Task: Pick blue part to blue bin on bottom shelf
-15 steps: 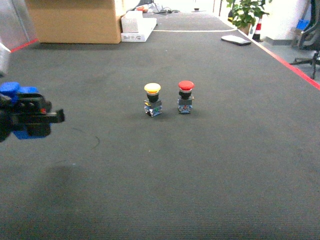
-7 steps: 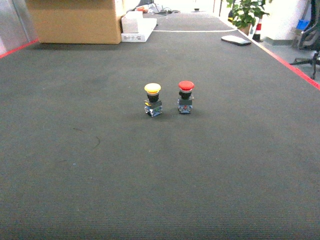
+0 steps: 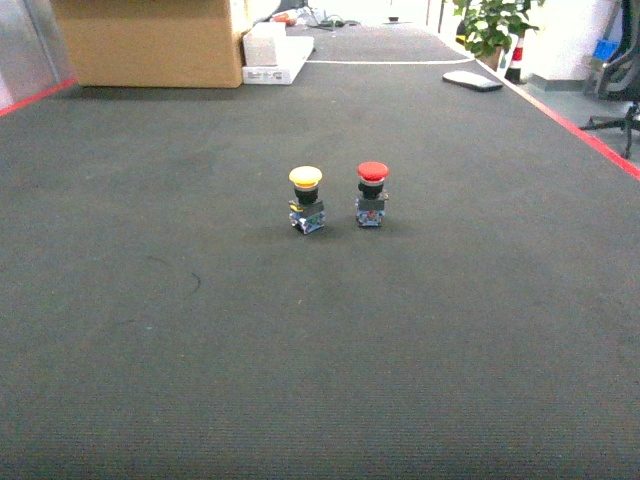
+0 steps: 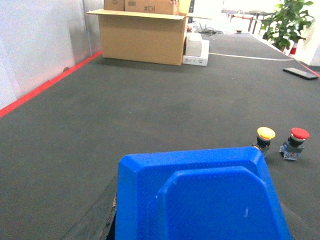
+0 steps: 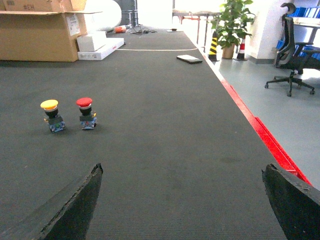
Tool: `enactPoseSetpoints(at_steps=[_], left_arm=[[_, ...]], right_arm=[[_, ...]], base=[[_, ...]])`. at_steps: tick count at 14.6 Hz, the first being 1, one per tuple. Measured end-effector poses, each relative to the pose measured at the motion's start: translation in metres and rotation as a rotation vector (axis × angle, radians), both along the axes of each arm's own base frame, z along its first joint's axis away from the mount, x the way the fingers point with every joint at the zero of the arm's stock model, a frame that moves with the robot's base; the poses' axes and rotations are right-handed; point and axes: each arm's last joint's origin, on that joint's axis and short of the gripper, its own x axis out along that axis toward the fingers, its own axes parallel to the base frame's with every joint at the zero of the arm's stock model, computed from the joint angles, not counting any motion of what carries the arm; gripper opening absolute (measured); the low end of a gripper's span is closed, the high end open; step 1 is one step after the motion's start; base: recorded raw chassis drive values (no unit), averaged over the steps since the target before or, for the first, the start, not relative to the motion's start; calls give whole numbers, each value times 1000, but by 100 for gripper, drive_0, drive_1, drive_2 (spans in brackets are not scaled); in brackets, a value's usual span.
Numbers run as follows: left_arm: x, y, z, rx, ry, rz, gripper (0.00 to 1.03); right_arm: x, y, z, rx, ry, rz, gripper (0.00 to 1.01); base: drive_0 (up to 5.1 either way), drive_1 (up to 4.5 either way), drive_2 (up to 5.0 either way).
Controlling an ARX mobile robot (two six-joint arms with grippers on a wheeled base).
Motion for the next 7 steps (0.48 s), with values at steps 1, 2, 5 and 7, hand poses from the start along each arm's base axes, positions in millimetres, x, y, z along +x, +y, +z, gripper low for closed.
enactPoseSetpoints(at_steps=[1,2,5,7], left_arm=[[0,-1,-2,2,9,-2,45],[-1,-3,-3,3,7,-14,44],[-1,-3,-4,6,14,-4,44],[-1,-3,-4,6,13,-4,44]], right_arm=[[0,0,0,0,0,0,98],[0,0,0,0,0,0,98],[0,0,0,0,0,0,98],[0,0,0,0,0,0,98]], base=[[0,0,0],[0,0,0],[0,0,0],[0,0,0]])
